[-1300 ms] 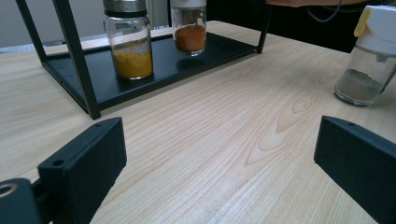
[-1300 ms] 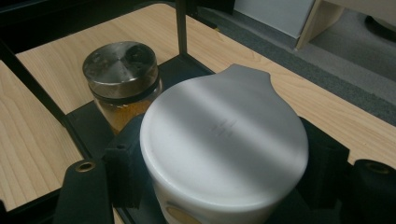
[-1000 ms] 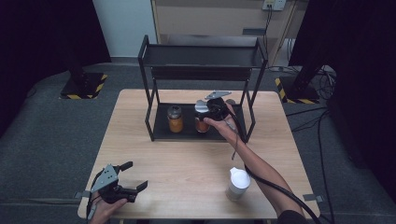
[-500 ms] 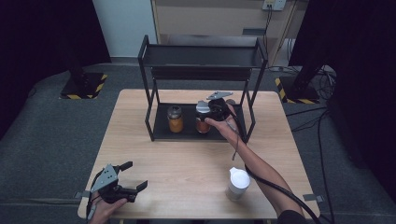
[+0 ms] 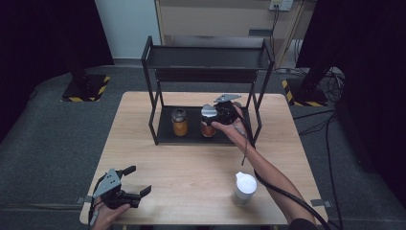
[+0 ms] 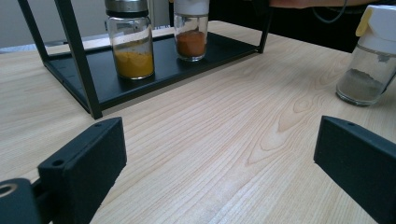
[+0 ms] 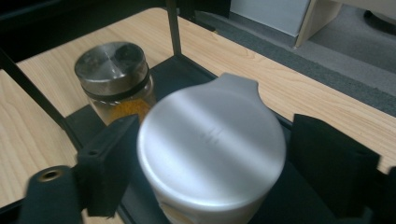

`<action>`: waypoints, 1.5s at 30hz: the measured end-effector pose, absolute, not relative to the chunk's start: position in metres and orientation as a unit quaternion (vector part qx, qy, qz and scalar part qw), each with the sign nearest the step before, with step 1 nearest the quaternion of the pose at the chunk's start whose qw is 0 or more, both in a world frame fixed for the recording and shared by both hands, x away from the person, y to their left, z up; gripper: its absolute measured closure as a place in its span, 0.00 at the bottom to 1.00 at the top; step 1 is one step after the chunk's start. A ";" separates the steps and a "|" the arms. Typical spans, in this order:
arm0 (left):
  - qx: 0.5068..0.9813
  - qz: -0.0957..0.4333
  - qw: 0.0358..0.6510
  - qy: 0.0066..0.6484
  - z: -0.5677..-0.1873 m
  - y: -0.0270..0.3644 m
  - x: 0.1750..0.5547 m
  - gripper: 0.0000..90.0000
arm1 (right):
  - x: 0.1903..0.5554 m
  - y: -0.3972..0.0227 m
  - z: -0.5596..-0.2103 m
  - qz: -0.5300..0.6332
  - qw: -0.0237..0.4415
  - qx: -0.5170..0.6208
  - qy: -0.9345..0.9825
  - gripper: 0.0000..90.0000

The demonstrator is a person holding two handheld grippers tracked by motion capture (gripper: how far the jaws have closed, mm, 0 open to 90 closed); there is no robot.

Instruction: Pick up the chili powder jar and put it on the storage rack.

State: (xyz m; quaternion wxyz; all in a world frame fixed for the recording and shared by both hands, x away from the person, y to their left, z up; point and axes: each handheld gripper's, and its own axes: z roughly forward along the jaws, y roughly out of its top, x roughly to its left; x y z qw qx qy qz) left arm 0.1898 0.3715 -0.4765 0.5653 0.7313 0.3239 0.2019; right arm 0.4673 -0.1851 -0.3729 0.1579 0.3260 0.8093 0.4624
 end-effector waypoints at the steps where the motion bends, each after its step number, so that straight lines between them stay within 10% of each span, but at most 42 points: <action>1: 0.731 0.202 0.566 0.324 -0.477 0.371 0.190 0.02 | 0.465 -0.186 -0.370 0.462 0.164 0.325 0.809 0.17; 45: 0.734 0.198 0.570 0.312 -0.476 0.370 0.191 0.01 | 0.372 -0.245 -0.259 0.532 0.196 0.258 0.782 0.09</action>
